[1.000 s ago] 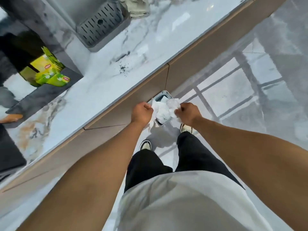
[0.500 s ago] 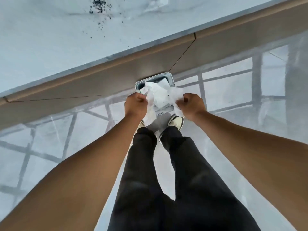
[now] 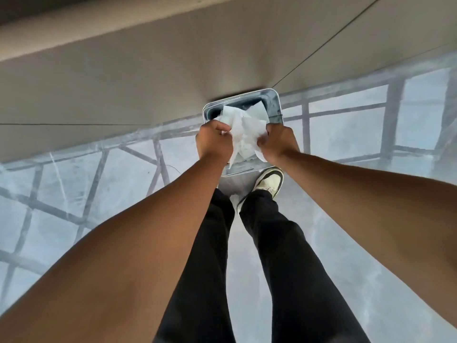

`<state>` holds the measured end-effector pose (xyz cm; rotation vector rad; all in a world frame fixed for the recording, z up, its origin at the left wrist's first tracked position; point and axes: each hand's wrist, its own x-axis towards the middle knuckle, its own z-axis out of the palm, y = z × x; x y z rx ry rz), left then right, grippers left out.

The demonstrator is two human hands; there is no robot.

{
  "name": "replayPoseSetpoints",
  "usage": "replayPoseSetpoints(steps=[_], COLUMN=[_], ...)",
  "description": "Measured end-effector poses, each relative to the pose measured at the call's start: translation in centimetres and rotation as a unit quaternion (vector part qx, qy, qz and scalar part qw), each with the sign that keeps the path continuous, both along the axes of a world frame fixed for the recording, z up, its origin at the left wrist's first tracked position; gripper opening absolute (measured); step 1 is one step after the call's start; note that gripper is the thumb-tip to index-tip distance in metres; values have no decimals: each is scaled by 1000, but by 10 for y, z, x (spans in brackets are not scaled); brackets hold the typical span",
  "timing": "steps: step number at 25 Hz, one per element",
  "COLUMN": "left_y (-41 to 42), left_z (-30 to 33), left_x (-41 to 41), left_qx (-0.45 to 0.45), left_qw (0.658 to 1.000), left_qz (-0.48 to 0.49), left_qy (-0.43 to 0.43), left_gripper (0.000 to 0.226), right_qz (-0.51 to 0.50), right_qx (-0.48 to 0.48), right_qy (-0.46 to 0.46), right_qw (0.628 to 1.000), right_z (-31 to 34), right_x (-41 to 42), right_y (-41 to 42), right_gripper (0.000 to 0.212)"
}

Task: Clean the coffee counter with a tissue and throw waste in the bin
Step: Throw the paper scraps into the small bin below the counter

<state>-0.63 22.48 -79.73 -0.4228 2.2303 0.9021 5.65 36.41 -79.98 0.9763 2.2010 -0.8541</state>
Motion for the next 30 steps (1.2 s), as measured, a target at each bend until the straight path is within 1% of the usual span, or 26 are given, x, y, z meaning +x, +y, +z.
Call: replayPoseSetpoints(steps=[2,5,6,8,9,11,14,17,20,23,25,28,30], left_y=[1,1,0,-1,-2,-4,-8,-14,-17,-18,-16,-7,1], left_z=[-8,-17,-16,-14,-10,3,29,76,125,181,227,286,318], left_x=[-3,-2,0,3,4,5,-1,-9,-17,-22,-23,-27,-30], left_qx=[-6,-9,-9,-16,-16,-8,-8,-2,-3,-7,-10,15,20], left_qw=[1000,999,998,998,997,997,997,996,991,986,977,957,948], left_qz=[-21,-46,-52,-62,-65,-72,-65,-81,-134,-166,-206,-272,-293], left_qy=[0,-11,-16,-27,-30,-30,-33,-26,19,30,50,104,120], left_gripper=[16,7,8,20,25,29,32,33,34,36,35,37,40], right_qz=[-5,8,11,2,-2,4,18,36,50,55,56,55,54], right_qx=[8,15,6,-21,-31,-40,-42,-45,-48,-44,-45,-42,-26], right_qy=[0,-1,-2,-13,-20,-21,-28,-38,-6,19,30,49,63], right_qw=[1000,1000,1000,1000,999,999,999,998,998,997,997,996,996], right_z=[-10,-22,-24,-26,-23,-13,12,59,116,181,230,290,322], right_x=[-4,-3,-1,0,1,1,-1,-8,-19,-27,-28,-32,-34], right_y=[-1,-2,-3,-5,-5,-7,-7,-9,-8,-4,-1,6,9], right_gripper=[9,4,8,34,43,50,54,57,59,57,58,62,62])
